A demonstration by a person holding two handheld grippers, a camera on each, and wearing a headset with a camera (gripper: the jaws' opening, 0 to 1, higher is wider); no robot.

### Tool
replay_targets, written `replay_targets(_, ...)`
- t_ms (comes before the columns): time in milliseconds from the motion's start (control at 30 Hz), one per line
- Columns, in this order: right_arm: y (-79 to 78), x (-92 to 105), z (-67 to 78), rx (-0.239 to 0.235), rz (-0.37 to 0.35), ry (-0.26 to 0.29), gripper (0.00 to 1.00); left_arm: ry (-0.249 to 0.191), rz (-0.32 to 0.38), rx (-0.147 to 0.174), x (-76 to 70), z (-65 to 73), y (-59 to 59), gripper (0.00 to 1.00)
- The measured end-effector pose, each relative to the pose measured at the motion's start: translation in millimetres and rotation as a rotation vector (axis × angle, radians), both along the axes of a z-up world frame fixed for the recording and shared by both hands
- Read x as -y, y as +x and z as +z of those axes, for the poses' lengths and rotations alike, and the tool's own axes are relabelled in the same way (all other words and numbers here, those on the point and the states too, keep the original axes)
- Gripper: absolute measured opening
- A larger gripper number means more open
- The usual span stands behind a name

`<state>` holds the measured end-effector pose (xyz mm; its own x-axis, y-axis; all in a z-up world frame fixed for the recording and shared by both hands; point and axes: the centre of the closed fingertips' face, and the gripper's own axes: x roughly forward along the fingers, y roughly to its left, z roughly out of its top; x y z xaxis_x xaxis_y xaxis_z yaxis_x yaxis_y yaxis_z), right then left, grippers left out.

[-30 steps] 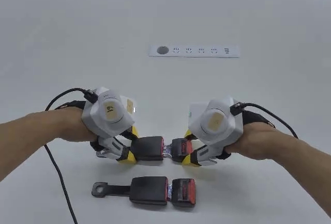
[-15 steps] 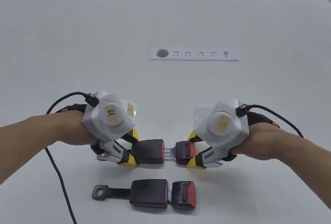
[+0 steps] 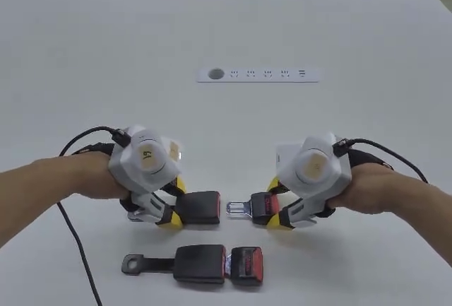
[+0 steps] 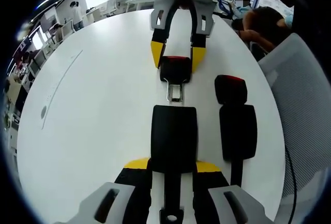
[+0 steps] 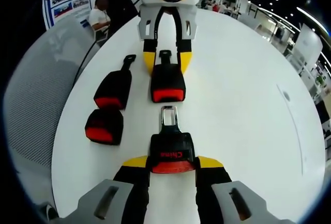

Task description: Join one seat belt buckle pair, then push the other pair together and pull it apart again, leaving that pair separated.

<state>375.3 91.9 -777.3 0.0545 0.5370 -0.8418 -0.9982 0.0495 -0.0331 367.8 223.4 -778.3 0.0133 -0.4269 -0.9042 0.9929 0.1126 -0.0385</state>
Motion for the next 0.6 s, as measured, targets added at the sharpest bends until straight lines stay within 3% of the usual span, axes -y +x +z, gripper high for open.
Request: replay_targets(600,-0.3,28.7,0.1,-0.006,-0.009,-0.016,0.31,-0.003,-0.007,0.000,0.0,-0.4,0.9,0.30)
